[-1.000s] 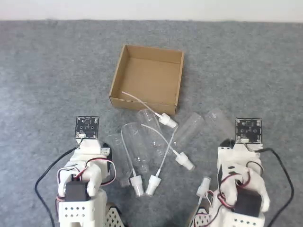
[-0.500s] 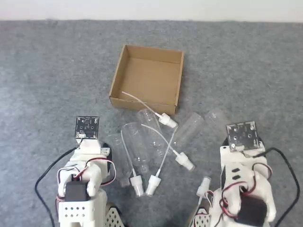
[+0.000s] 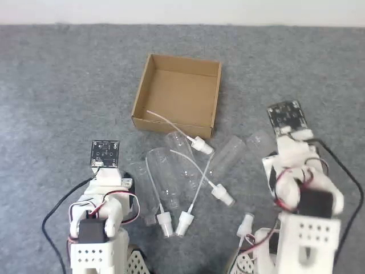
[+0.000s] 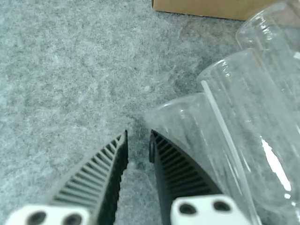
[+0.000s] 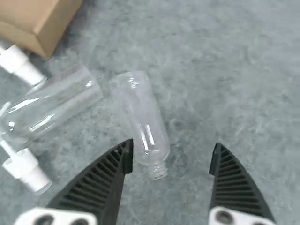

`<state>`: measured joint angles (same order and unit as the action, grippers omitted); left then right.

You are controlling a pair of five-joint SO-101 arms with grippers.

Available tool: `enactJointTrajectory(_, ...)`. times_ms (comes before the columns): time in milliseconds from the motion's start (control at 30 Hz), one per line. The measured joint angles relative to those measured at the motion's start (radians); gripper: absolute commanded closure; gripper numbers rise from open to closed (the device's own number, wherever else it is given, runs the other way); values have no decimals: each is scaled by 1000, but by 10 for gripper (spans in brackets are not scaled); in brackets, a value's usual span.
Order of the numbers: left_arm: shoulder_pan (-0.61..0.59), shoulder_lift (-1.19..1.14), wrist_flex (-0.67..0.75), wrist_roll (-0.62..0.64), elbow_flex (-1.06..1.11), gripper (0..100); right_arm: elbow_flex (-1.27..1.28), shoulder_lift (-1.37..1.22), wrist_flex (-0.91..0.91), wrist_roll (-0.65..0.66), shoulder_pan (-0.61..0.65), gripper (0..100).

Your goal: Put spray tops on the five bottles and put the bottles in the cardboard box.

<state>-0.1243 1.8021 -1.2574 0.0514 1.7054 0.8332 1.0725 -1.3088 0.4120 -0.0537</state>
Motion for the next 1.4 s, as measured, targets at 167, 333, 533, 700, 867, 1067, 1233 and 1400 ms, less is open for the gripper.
enactJointTrajectory(167, 0, 0, 0, 0, 0, 923, -57, -178, 2, 0, 92, 749)
enactJointTrajectory(333, 0, 0, 0, 0, 0, 923, -66, -359, 97, 0, 114, 749)
enactJointTrajectory(533, 0, 0, 0, 0, 0, 923, -66, -597, 238, 64, 120, 749)
enactJointTrajectory(700, 0, 0, 0, 0, 0, 923, -101, -749, 319, 92, 115, 748)
enactJointTrajectory(867, 0, 0, 0, 0, 0, 923, -207, -887, 328, 97, 117, 749)
enactJointTrajectory(1067, 0, 0, 0, 0, 0, 923, -318, -1065, 328, 98, 107, 749)
enactJointTrajectory(1233, 0, 0, 0, 0, 0, 923, -405, -1198, 330, 98, 60, 750)
enactJointTrajectory(1400, 0, 0, 0, 0, 0, 923, -459, -1290, 330, 98, 28, 837)
